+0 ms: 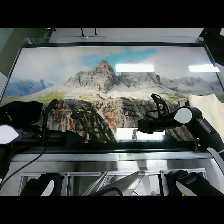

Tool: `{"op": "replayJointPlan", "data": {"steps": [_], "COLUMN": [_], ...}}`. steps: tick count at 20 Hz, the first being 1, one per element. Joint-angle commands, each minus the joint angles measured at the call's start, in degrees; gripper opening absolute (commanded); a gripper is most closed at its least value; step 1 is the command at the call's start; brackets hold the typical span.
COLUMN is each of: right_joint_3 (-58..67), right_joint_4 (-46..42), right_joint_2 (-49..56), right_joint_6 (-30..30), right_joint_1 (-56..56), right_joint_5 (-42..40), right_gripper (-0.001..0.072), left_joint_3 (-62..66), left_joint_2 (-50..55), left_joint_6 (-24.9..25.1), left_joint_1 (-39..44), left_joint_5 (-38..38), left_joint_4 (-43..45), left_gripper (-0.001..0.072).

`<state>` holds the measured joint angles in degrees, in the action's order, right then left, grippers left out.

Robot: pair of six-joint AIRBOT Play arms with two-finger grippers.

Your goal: Fold the shirts.

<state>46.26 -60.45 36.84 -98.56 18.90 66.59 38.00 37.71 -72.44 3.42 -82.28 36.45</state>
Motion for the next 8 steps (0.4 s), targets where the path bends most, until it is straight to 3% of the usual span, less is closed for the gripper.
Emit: {"op": "replayJointPlan", "data": {"steps": [1,8], "right_joint_3": [-0.8,-0.8], "right_joint_4": [0.2,0.2], "right_joint_2": [-0.3,-0.3], "right_joint_6": [-0.3,-0.3], "right_joint_1": [1.2,1.2], "right_joint_5": [-1.0,-1.0], "right_gripper": [0.0025,0.0025], "left_joint_3": [-5.6,-5.6], "left_joint_2": [-5.9,-8.5], "left_joint_6": [-0.5,-0.5], "left_joint_1": [-3.9,-9.3], "left_joint_5": [0.4,-1.5], "left_joint_4": [-0.2,-0.5], "left_gripper": [0.0015,0.0015]}}
